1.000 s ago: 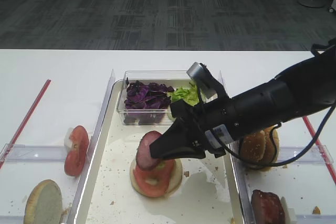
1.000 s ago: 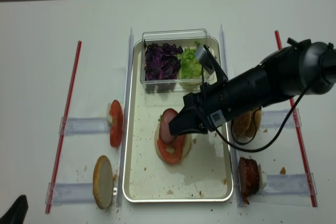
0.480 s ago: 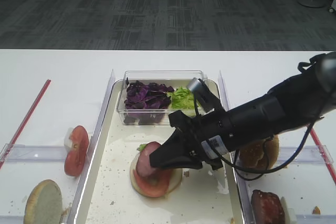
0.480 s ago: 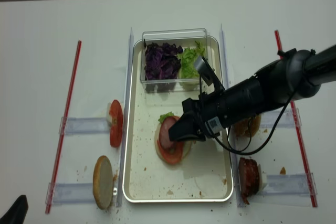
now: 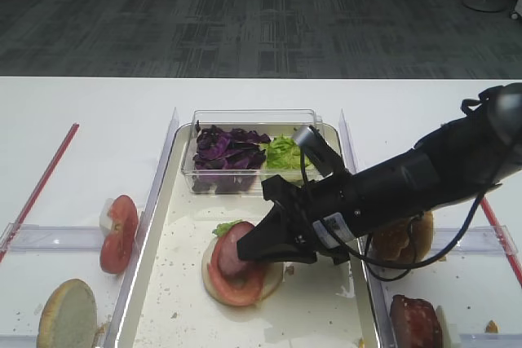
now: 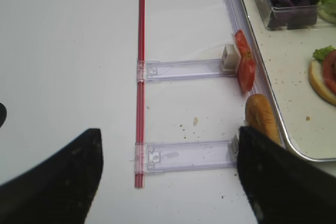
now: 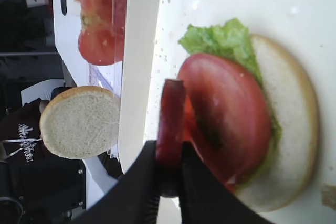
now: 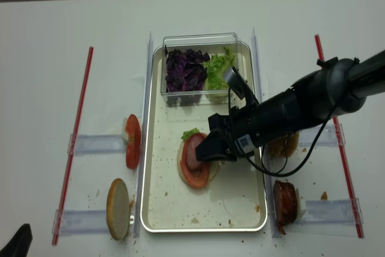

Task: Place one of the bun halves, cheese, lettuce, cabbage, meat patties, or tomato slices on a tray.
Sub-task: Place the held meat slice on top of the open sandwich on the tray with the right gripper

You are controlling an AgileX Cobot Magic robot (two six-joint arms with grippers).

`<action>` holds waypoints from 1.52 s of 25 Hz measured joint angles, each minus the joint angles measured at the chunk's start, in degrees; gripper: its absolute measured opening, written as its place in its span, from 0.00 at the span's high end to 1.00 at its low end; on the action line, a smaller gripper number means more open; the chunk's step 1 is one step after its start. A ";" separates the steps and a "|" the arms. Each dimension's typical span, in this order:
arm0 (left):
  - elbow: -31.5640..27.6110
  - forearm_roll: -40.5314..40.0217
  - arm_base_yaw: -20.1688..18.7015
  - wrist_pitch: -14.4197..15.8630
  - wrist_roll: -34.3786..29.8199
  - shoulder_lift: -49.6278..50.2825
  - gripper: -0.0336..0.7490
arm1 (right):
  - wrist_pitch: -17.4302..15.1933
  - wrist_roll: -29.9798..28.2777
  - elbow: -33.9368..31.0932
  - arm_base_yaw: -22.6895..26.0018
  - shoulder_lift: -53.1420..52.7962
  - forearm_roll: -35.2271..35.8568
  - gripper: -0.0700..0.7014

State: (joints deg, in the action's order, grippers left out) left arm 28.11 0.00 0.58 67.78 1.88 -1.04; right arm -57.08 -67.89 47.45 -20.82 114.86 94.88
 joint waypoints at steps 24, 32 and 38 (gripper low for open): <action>0.00 0.00 0.00 0.00 0.00 0.00 0.33 | 0.83 0.73 0.00 0.00 0.00 0.38 0.34; 0.00 0.00 0.00 0.00 0.00 0.00 0.33 | 0.25 2.04 0.00 0.00 0.00 1.16 0.26; 0.00 0.00 0.00 0.00 0.00 0.00 0.33 | 0.25 2.87 0.00 0.10 0.00 1.25 0.26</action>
State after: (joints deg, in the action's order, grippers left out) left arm 28.11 0.00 0.58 67.78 1.88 -1.04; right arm -56.83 -65.02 47.45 -20.73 114.86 96.14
